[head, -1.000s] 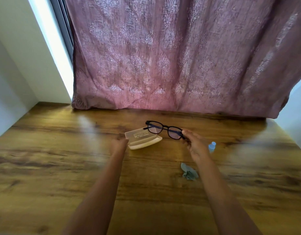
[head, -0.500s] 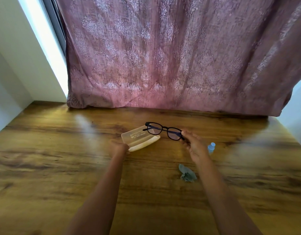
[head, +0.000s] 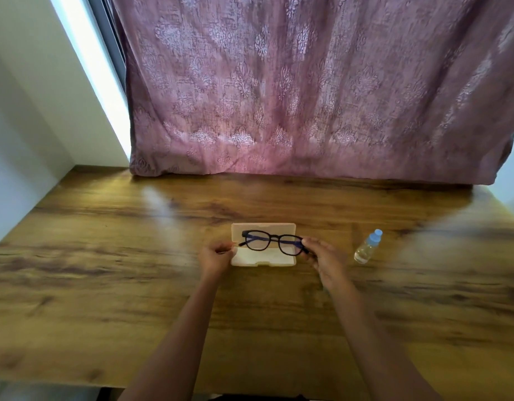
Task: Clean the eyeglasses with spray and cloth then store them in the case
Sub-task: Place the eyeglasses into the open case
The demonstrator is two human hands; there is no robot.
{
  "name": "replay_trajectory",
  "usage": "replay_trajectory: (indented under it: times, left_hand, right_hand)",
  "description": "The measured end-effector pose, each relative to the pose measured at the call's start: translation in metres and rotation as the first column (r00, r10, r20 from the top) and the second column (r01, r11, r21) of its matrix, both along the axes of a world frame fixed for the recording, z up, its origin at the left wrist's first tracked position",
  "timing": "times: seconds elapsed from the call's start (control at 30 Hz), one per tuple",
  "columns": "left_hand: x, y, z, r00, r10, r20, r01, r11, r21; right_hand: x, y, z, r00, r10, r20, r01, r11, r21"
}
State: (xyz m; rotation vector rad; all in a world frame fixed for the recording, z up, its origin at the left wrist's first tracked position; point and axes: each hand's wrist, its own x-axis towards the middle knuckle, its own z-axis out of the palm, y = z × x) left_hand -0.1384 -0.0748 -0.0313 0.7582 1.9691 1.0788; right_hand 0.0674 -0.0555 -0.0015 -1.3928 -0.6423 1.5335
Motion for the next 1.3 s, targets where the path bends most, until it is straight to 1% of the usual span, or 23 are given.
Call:
replay_trajectory:
  times: [0.13,0.23,0.47,0.57,0.77,0.87,0.97,1.07,1.17,1.3]
  left_hand:
    - [-0.01,-0.008,-0.01,0.998,-0.03,-0.046,0.029,0.999,-0.013]
    - [-0.014,-0.012,-0.015,0.998,-0.051,-0.033,0.051,0.999,0.009]
    - [-0.019,-0.017,-0.018,0.997,-0.076,-0.006,0.076,0.997,0.011]
    - [-0.024,-0.019,-0.021,0.997,-0.072,0.039,0.071,0.997,0.01]
    - [-0.028,-0.023,-0.02,0.985,-0.113,0.129,0.106,0.993,0.055]
    - [-0.029,-0.024,-0.018,0.983,-0.135,0.125,0.129,0.99,0.059]
    - [-0.031,-0.024,-0.021,0.983,-0.142,0.116,0.136,0.989,0.051]
    - [-0.031,-0.023,-0.023,0.984,-0.14,0.108,0.135,0.99,0.05]
    - [-0.03,-0.021,-0.022,0.985,-0.145,0.092,0.142,0.989,0.043]
    - [-0.031,-0.022,-0.022,0.986,-0.147,0.073,0.145,0.989,0.028]
  right_hand:
    - [-0.01,-0.012,-0.018,0.995,0.011,0.099,-0.006,0.999,-0.054]
    - [-0.016,-0.02,-0.028,0.986,-0.011,0.169,0.024,0.997,-0.071]
    - [-0.027,-0.027,-0.041,0.932,-0.04,0.36,0.039,0.999,0.01]
    - [-0.032,-0.028,-0.045,0.879,-0.029,0.477,0.006,0.999,0.05]
    - [-0.033,-0.032,-0.045,0.796,-0.004,0.606,-0.061,0.994,0.088]
    - [-0.038,-0.033,-0.044,0.737,-0.027,0.676,-0.067,0.991,0.114]
    - [-0.041,-0.034,-0.039,0.63,0.007,0.776,-0.144,0.984,0.108]
    - [-0.042,-0.032,-0.037,0.584,0.038,0.811,-0.198,0.975,0.097]
    - [-0.041,-0.031,-0.035,0.514,0.051,0.856,-0.231,0.97,0.08]
    - [-0.044,-0.031,-0.032,0.457,0.028,0.889,-0.233,0.968,0.089]
